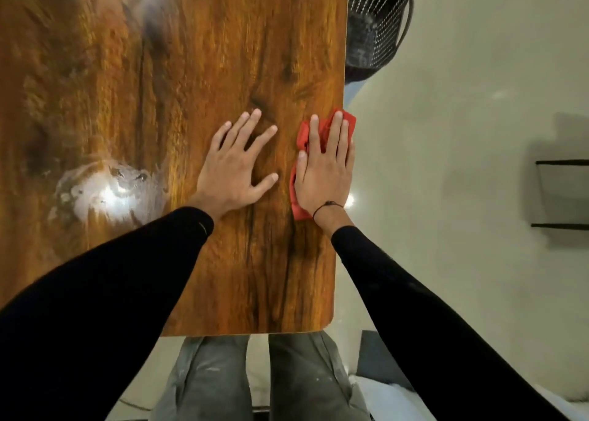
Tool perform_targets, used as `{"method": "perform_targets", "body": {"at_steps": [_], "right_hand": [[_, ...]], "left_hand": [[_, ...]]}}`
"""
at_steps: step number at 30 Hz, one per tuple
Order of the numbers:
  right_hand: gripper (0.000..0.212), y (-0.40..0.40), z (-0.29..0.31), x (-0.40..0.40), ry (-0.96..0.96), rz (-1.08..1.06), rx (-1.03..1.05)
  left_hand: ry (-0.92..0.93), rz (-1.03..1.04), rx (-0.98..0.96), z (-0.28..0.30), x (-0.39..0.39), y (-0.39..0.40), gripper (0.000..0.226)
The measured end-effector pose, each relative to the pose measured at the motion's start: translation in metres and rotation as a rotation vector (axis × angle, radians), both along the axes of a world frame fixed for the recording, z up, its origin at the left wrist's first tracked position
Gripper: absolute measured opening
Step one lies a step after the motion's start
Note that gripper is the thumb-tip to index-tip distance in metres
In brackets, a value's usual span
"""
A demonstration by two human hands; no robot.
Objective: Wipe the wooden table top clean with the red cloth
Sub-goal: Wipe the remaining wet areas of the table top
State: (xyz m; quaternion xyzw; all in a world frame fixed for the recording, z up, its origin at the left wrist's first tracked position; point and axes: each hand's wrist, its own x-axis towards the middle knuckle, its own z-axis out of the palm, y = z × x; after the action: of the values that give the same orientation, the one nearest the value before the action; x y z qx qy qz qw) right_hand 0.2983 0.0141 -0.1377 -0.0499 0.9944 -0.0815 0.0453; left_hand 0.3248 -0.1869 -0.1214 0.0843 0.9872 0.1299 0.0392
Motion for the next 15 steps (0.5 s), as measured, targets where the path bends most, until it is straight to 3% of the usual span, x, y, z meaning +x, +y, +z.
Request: {"method": "perform_targets", "body": {"at_steps": [11, 15], "right_hand": [[0.070, 0.020, 0.000, 0.188, -0.064, -0.240, -0.005], [0.071, 0.031, 0.006, 0.230, -0.107, -0.271, 0.029]], "left_hand": [[0.016, 0.005, 0.011, 0.007, 0.010, 0.000, 0.086], [0.003, 0.126, 0.096, 0.016, 0.040, -0.002, 0.075]]}}
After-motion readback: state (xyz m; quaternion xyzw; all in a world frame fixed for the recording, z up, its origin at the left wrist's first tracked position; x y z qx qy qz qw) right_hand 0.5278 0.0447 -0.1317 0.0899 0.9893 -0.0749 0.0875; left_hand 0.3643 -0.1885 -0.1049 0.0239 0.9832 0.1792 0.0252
